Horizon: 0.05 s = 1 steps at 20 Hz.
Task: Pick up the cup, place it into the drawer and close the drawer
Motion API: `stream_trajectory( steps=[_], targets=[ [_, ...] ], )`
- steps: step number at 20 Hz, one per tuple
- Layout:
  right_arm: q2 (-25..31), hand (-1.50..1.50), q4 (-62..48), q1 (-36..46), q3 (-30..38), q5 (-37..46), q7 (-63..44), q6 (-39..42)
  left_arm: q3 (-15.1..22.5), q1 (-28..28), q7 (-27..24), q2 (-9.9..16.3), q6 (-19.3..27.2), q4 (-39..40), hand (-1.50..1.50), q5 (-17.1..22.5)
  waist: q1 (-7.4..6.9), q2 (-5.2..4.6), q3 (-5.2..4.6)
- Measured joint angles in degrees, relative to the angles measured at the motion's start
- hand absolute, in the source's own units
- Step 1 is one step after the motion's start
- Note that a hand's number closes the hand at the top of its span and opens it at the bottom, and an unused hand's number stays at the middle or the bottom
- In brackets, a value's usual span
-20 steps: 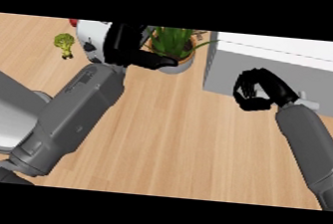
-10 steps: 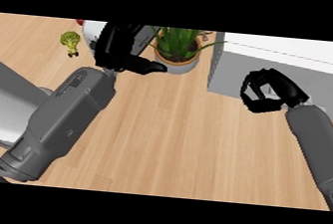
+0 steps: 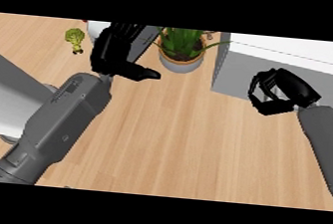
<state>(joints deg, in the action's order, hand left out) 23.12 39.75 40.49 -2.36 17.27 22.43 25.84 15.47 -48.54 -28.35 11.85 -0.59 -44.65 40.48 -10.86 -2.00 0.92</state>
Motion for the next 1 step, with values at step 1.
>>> stream_trajectory(
  steps=[1],
  targets=[
    [0.13, 1.50, 0.32, -0.13, 0.10, -0.32, -0.25, 0.53, 0.00, 0.24, -0.08, -0.01, -0.03, -0.09, -1.50, 0.01, -0.07, -0.06, 0.03]
  ],
)
